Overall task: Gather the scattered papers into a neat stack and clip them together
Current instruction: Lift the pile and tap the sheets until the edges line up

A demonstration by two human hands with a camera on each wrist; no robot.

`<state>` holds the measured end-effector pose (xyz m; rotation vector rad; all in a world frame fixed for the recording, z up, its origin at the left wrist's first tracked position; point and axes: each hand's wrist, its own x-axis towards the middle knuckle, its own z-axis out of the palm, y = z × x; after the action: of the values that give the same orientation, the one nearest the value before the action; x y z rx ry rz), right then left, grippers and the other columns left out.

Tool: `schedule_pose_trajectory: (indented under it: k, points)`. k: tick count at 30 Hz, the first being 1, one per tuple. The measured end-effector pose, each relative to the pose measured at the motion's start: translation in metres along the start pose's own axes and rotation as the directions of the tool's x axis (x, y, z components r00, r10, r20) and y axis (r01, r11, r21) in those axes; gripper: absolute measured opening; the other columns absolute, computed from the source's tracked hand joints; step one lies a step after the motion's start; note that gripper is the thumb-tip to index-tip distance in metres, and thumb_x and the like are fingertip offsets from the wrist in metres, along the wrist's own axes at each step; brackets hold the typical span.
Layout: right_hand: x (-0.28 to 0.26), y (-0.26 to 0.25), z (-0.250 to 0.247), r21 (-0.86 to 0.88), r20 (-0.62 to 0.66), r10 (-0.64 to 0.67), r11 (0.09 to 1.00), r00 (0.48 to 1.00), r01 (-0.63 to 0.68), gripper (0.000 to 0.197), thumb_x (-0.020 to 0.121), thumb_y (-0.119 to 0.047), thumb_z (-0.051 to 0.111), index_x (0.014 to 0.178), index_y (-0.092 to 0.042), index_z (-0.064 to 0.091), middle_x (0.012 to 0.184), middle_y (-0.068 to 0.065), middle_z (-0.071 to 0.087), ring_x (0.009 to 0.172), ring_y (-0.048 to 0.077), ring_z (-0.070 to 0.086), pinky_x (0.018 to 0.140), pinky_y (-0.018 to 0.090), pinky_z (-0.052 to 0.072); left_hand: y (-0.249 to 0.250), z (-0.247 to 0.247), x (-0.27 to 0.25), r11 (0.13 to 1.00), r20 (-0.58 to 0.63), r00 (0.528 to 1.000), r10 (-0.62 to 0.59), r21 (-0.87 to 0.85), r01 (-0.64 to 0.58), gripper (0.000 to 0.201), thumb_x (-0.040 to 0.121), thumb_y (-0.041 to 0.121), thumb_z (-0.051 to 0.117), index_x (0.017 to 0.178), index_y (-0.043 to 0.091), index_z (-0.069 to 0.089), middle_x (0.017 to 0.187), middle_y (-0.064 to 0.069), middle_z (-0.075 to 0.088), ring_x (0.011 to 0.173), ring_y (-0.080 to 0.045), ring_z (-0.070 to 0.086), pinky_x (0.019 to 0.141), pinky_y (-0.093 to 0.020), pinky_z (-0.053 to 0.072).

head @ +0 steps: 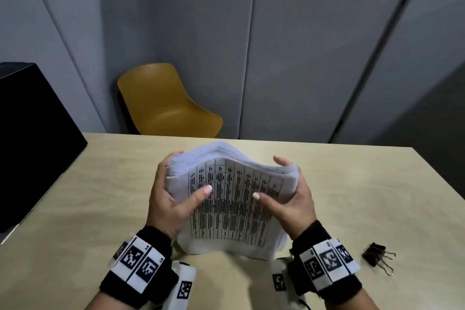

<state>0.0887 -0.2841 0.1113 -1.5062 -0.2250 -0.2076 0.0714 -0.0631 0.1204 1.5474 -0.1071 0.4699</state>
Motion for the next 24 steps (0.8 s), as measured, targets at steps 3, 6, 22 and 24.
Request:
schedule_pose_trajectory:
  k: [3,6,22,24]
  points:
    - [0.001,0.01,-0.009,-0.006,-0.062,0.019,1.0,0.998,-0.019,0.052,0.064,0.007,0.077,0.102,-0.02,0.054,0.081,-0.006,0.07,0.072,-0.004,0.065,0.063,0.013,0.052,-0.012,-0.01,0.003,0.999,0.025,0.999,-0.048,0.024,0.047,0.065,0.056,0.016,0.076,0.115,0.021,0.05,0.102,0.009,0.064,0.086,0.007,0.064,0.075,-0.009,0.051]
    - [-0.001,0.022,-0.012,-0.002,-0.097,0.045,0.999,0.994,-0.045,0.026,0.072,-0.007,0.074,0.087,-0.022,0.059,0.074,-0.016,0.073,0.069,-0.003,0.066,0.063,0.014,0.053,-0.022,-0.012,0.002,0.994,0.053,0.994,-0.094,0.061,0.091,0.037,0.062,0.026,0.073,0.097,0.026,0.059,0.085,0.021,0.073,0.091,0.005,0.065,0.069,-0.005,0.048]
    - [-0.003,-0.016,-0.007,-0.571,-0.058,-0.501,0.726,0.864,0.383,0.046,0.073,-0.02,0.062,0.118,-0.014,0.056,0.117,0.013,0.049,0.115,-0.001,0.043,0.098,0.026,0.044,0.003,-0.008,0.002,0.722,0.048,0.903,0.427,0.583,-0.373,0.041,0.078,0.018,0.053,0.119,0.015,0.057,0.125,-0.008,0.046,0.121,0.013,0.034,0.105,-0.01,0.03]
    - [-0.007,-0.015,-0.008,-0.568,-0.078,-0.507,0.73,0.858,0.38,0.057,0.072,-0.018,0.064,0.126,-0.012,0.047,0.116,0.007,0.048,0.115,0.006,0.046,0.099,0.03,0.044,0.004,-0.009,0.0,0.712,0.069,0.902,0.425,0.59,-0.381,0.049,0.079,0.017,0.052,0.127,0.013,0.047,0.124,-0.004,0.044,0.122,0.013,0.033,0.106,-0.01,0.029]
